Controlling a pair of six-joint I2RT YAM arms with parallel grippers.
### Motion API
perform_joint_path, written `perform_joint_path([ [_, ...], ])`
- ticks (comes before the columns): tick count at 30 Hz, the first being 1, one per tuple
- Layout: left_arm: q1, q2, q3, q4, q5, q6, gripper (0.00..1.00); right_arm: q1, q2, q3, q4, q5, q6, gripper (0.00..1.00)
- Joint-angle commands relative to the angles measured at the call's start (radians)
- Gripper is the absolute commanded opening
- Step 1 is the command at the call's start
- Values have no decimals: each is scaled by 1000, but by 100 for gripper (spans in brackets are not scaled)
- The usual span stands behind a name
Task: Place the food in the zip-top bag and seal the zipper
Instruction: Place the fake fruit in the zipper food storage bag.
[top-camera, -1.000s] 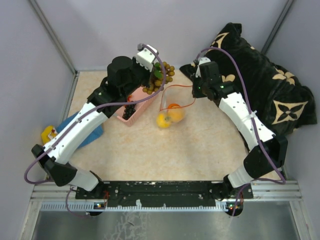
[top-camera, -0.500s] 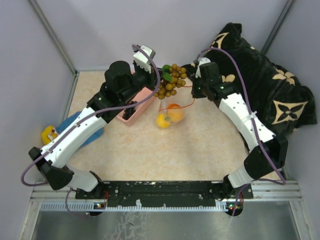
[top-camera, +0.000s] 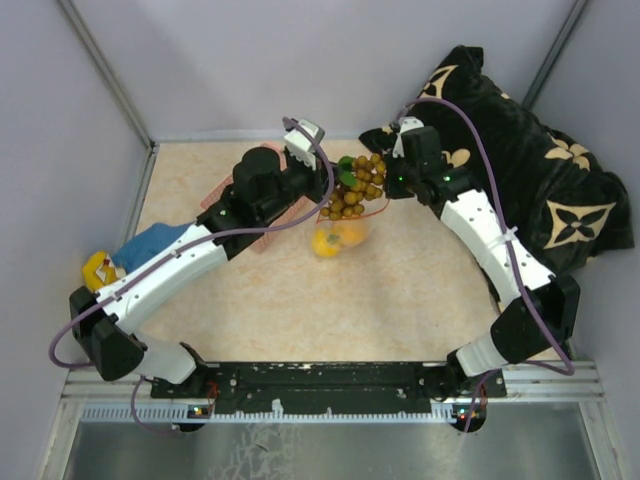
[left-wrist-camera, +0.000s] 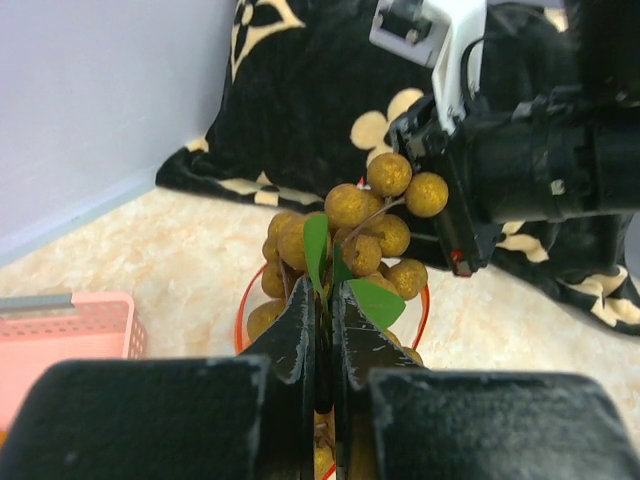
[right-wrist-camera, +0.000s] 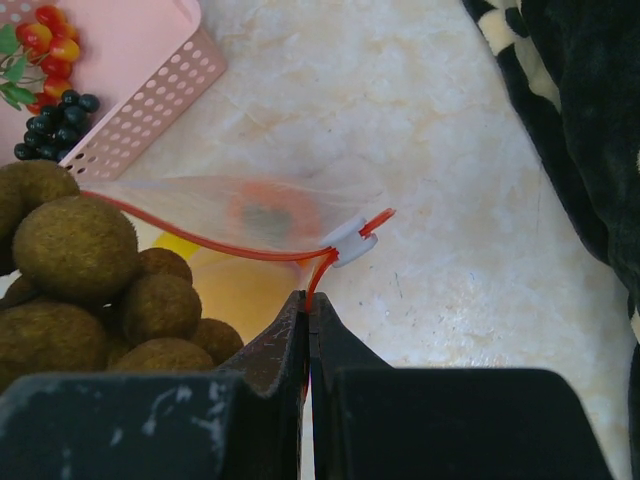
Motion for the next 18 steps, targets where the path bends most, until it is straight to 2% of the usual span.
perform_joint_path([
  [1, -13, -44, -41, 55, -34, 23, 0, -1, -57, 2, 38, -6, 13, 0],
  [5, -16, -46, -61, 22, -95, 74, 0, -1, -60, 5, 38, -8, 13, 0],
  [9, -17, -50, -66, -2, -95, 139, 0, -1, -59, 5, 38, -11, 13, 0],
  [18, -21, -52, -49, -81, 28, 266, 0, -1, -55, 6, 53, -33, 14, 0],
])
